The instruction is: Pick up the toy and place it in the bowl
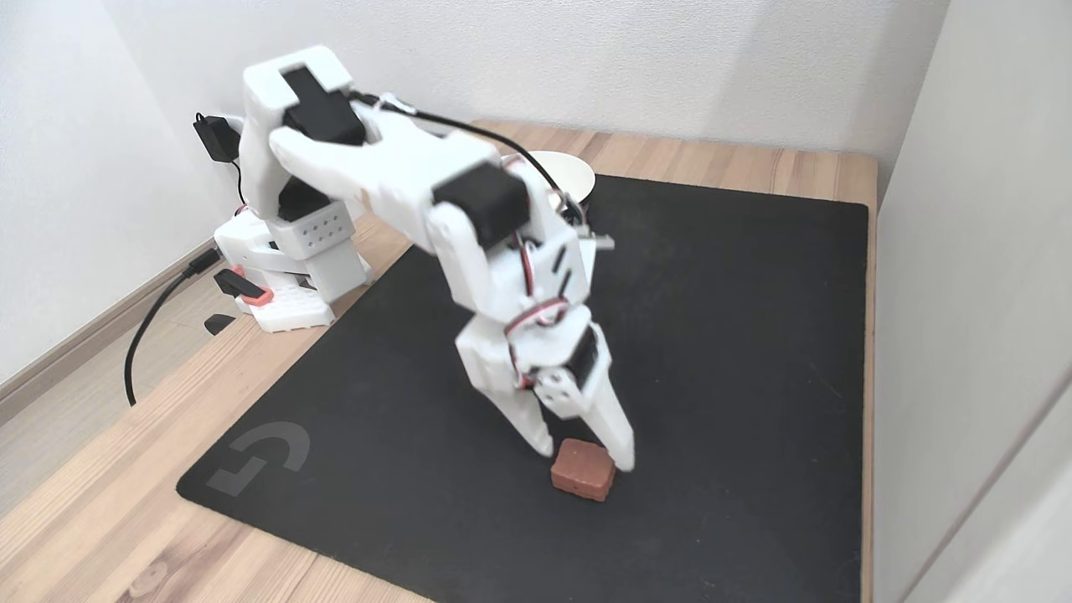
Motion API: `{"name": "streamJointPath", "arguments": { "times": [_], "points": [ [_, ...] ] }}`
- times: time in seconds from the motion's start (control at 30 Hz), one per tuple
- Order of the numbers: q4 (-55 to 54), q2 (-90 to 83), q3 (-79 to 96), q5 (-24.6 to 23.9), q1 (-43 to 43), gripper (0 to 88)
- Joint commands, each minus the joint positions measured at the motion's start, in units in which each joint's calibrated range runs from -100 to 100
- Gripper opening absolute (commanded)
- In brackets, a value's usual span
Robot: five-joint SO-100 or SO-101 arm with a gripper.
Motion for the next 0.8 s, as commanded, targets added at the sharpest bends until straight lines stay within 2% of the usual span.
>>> {"name": "streamJointPath", "arguments": {
  "times": [0.0, 0.53, 0.63, 0.67, 0.7, 0.77],
  "points": [
    [-1.59, 1.18, -2.23, 0.31, -0.07, 26.2],
    [-1.59, 9.60, -7.01, -0.16, -0.07, 25.9],
    [-1.42, 9.60, -6.65, -0.22, -0.16, 18.1],
    [-1.34, 9.68, -6.56, -0.22, -0.16, 6.3],
    [-1.42, 9.85, -6.56, -0.27, -0.16, 1.4],
    [-1.25, 10.18, -6.56, -0.43, -0.07, 3.2]
  ]
}}
